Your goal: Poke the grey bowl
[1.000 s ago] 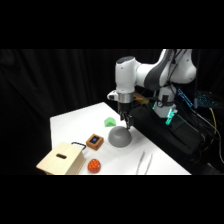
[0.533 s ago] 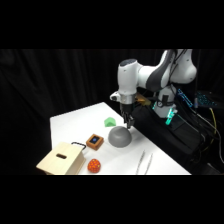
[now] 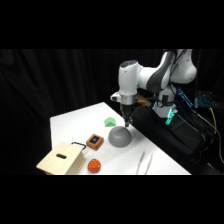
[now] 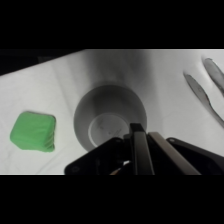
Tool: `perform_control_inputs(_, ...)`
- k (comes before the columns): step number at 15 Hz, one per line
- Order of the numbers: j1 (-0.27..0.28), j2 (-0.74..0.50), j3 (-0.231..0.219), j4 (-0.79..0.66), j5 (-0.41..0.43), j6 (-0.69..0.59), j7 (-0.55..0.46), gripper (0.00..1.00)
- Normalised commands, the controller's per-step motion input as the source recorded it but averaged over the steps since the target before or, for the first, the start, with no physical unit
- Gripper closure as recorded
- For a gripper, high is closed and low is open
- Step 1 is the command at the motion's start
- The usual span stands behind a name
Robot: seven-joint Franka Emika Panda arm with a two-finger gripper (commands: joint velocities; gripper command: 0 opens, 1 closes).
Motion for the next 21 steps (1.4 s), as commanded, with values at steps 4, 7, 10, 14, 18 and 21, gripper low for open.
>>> perform_control_inputs(4, -0.041, 0.09, 0.000, -0.01, -0.213, 0.24, 0.13, 1.00)
perform_control_inputs(7, -0.018, 0.11, -0.023, 0.00, -0.153, 0.21, 0.12, 1.00)
perform_control_inputs(10, 0.003, 0.14, -0.040, 0.01, -0.111, 0.22, 0.10, 1.00)
perform_control_inputs(14, 0.039, 0.15, -0.059, 0.03, -0.080, 0.22, 0.08, 1.00)
perform_control_inputs(18, 0.082, 0.12, -0.081, 0.03, -0.054, 0.23, 0.08, 1.00)
perform_control_inputs(21, 0.113, 0.09, -0.100, 0.01, -0.043, 0.23, 0.08, 1.00)
